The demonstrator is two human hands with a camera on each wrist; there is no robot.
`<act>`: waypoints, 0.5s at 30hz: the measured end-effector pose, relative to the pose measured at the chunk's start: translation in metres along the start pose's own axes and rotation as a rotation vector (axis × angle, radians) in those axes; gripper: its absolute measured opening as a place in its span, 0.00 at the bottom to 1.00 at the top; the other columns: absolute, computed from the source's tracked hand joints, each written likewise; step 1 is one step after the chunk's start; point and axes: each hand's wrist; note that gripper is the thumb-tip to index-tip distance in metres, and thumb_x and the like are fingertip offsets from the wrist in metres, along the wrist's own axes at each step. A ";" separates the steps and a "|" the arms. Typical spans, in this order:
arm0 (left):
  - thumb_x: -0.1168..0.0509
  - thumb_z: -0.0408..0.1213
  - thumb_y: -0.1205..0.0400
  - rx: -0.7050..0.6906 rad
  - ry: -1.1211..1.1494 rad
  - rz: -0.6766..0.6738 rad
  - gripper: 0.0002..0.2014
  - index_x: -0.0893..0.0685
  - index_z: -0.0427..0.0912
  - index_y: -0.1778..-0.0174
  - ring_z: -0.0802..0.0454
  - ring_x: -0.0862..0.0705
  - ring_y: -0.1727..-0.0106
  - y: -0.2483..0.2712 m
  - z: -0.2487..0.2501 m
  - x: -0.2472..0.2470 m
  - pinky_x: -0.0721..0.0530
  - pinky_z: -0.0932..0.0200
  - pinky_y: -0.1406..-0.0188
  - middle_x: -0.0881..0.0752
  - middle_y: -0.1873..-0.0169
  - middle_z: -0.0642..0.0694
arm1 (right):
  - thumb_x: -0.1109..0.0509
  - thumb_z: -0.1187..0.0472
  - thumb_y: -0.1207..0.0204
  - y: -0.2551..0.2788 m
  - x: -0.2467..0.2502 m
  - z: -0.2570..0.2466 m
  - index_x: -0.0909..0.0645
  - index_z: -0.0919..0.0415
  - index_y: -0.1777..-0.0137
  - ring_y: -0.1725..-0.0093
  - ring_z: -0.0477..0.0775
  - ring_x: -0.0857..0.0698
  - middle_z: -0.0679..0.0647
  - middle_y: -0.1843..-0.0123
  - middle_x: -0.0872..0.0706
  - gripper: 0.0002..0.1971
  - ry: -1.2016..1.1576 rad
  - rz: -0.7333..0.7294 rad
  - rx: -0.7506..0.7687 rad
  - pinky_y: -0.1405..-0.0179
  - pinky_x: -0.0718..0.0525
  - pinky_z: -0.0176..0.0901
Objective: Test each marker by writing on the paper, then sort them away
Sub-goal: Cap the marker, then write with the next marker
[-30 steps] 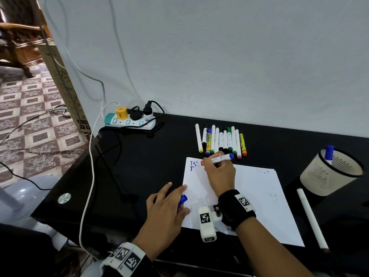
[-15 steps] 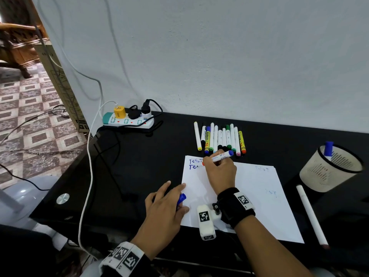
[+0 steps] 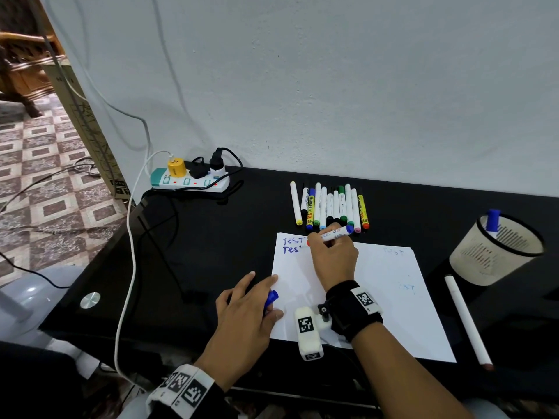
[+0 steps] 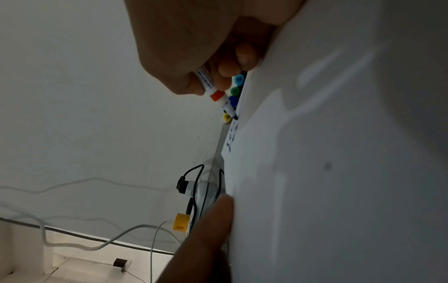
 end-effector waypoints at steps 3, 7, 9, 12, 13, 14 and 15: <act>0.41 0.52 0.14 -0.002 0.004 0.005 0.26 0.38 0.61 0.19 0.67 0.56 0.16 0.000 0.001 0.000 0.58 0.63 0.26 0.20 0.51 0.68 | 0.28 0.60 0.24 0.000 0.001 0.000 0.21 0.62 0.61 0.66 0.50 0.15 0.52 0.68 0.13 0.08 -0.007 0.018 -0.012 0.65 0.21 0.40; 0.41 0.52 0.14 -0.005 0.004 0.007 0.26 0.38 0.61 0.19 0.68 0.56 0.16 0.000 0.000 -0.001 0.58 0.63 0.26 0.19 0.54 0.68 | 0.27 0.60 0.25 0.000 0.000 0.000 0.21 0.61 0.61 0.66 0.49 0.15 0.51 0.68 0.13 0.08 -0.013 0.006 -0.029 0.66 0.22 0.39; 0.41 0.52 0.14 -0.005 -0.001 0.006 0.26 0.38 0.61 0.19 0.67 0.56 0.16 0.000 0.000 -0.001 0.58 0.62 0.26 0.19 0.52 0.68 | 0.27 0.59 0.24 -0.001 0.000 0.000 0.21 0.60 0.61 0.66 0.46 0.15 0.49 0.67 0.13 0.07 -0.009 0.010 -0.033 0.67 0.23 0.33; 0.41 0.52 0.14 -0.003 0.004 0.006 0.26 0.38 0.61 0.19 0.67 0.57 0.16 0.000 0.000 -0.001 0.58 0.61 0.25 0.19 0.49 0.68 | 0.27 0.60 0.22 -0.002 0.002 0.001 0.19 0.60 0.59 0.65 0.41 0.16 0.49 0.65 0.12 0.06 -0.033 0.068 -0.057 0.70 0.27 0.25; 0.41 0.52 0.14 -0.002 0.003 0.004 0.26 0.38 0.62 0.19 0.67 0.57 0.16 0.000 0.000 0.000 0.58 0.62 0.25 0.19 0.50 0.68 | 0.27 0.60 0.22 -0.002 0.002 0.001 0.18 0.60 0.59 0.64 0.41 0.15 0.49 0.64 0.12 0.06 -0.050 0.088 -0.071 0.69 0.26 0.26; 0.41 0.52 0.14 -0.001 0.001 0.002 0.26 0.39 0.62 0.19 0.67 0.57 0.16 0.000 0.001 0.000 0.58 0.62 0.26 0.19 0.51 0.68 | 0.27 0.60 0.23 -0.003 0.002 0.001 0.17 0.60 0.58 0.63 0.42 0.14 0.49 0.64 0.11 0.05 -0.072 0.104 -0.084 0.67 0.24 0.29; 0.41 0.52 0.14 -0.002 0.001 0.000 0.26 0.39 0.62 0.19 0.67 0.57 0.16 0.000 0.001 0.000 0.58 0.62 0.26 0.19 0.50 0.68 | 0.26 0.60 0.23 -0.003 0.002 0.001 0.16 0.60 0.57 0.63 0.42 0.14 0.48 0.65 0.11 0.04 -0.094 0.116 -0.093 0.65 0.23 0.32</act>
Point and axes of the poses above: each hand's wrist, its own y-axis away from the middle knuckle, its own x-axis out of the back of the hand, z = x × y
